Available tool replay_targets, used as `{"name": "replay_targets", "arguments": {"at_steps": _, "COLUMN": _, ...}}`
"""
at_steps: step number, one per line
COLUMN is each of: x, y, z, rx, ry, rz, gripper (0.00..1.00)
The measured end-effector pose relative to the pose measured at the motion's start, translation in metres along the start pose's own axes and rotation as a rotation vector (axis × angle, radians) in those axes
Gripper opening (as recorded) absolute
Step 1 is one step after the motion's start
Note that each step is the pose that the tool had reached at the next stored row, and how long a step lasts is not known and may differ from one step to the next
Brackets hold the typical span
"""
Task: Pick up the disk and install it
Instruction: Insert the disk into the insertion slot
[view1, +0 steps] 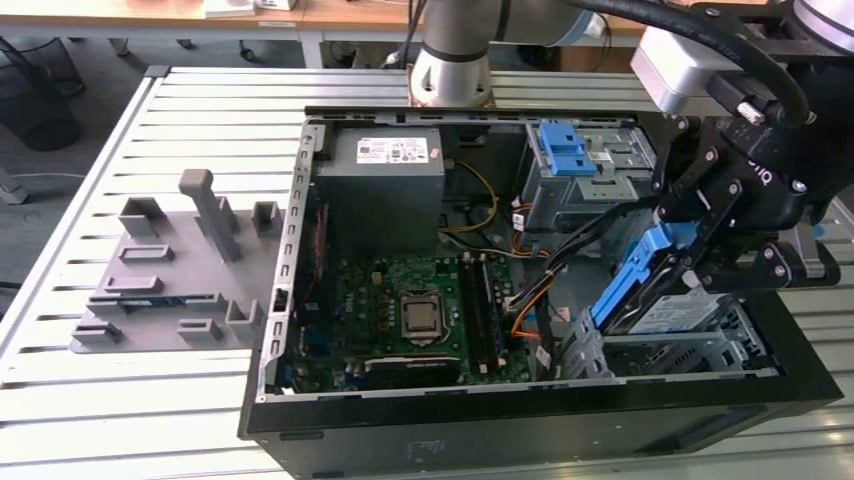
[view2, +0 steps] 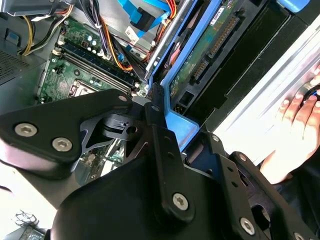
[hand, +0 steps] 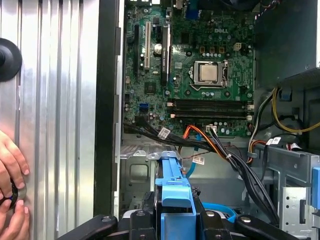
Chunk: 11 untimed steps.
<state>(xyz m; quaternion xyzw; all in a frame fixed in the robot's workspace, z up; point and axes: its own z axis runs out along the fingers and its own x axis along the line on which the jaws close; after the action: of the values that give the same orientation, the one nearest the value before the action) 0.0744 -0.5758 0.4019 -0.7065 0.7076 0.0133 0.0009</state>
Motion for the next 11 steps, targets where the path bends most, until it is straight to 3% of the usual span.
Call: {"name": "replay_targets", "arguments": {"at_steps": 11, "x": 0.0001, "y": -0.0001, "z": 0.0058, "rx": -0.0004, "ry": 0.0000, "rz": 0.000, "gripper": 0.36}}
